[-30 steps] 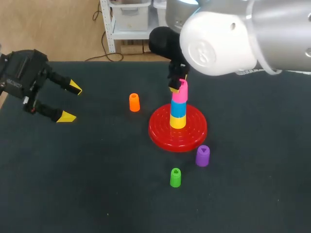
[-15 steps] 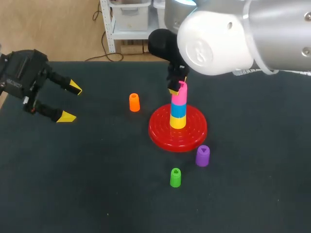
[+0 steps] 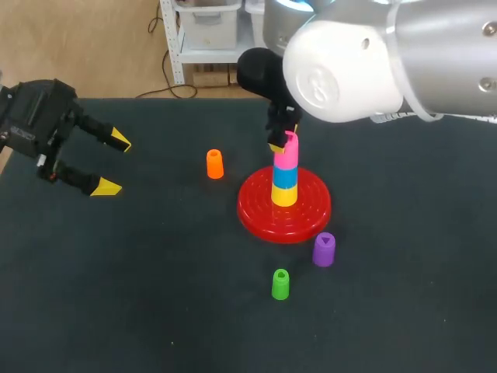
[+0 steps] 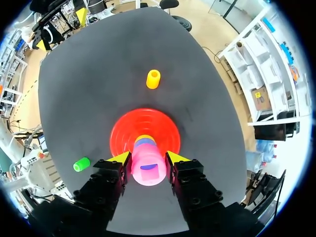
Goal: Pick up and stack the cylinders on the red base in this order: pink,purple,orange,green
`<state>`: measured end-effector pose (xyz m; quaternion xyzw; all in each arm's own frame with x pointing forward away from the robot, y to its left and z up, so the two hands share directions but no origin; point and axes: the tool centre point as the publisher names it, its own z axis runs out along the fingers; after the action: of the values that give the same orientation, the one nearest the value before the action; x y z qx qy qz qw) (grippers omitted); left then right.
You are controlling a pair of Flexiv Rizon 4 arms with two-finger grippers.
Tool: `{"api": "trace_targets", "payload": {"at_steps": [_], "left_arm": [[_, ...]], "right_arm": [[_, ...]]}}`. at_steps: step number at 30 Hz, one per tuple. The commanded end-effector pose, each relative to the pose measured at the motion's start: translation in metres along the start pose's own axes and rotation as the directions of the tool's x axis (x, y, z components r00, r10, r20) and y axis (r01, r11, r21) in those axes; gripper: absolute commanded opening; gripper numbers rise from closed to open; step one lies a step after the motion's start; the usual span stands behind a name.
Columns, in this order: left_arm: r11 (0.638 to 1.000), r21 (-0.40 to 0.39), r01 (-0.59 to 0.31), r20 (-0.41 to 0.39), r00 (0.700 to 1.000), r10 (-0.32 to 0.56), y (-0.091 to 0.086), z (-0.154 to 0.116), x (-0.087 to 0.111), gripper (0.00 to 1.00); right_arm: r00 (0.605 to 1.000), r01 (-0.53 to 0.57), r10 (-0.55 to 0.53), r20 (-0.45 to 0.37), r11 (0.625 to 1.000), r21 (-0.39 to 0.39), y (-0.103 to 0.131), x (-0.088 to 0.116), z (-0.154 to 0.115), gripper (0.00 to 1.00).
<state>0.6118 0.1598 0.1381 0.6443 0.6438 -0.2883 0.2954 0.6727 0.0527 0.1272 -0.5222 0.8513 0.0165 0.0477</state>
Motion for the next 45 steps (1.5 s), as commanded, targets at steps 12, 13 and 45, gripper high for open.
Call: {"api": "trace_targets", "payload": {"at_steps": [12, 13, 45], "left_arm": [[1.0, -0.004, -0.003, 0.003, 1.0, 0.003, -0.001, 0.0, 0.001, 1.0], [1.0, -0.004, -0.003, 0.003, 1.0, 0.003, -0.001, 0.0, 0.001, 1.0], [1.0, -0.004, -0.003, 0.003, 1.0, 0.003, -0.001, 0.0, 0.001, 1.0]], "right_arm": [[1.0, -0.029, 0.028, -0.012, 0.999, -0.021, -0.006, 0.003, 0.016, 0.0], [0.999, -0.03, 0.029, -0.013, 0.999, -0.021, -0.006, 0.003, 0.016, 0.0], [0.973, -0.202, 0.183, 0.142, 0.971, 0.13, -0.035, 0.039, -0.05, 1.0]]}}
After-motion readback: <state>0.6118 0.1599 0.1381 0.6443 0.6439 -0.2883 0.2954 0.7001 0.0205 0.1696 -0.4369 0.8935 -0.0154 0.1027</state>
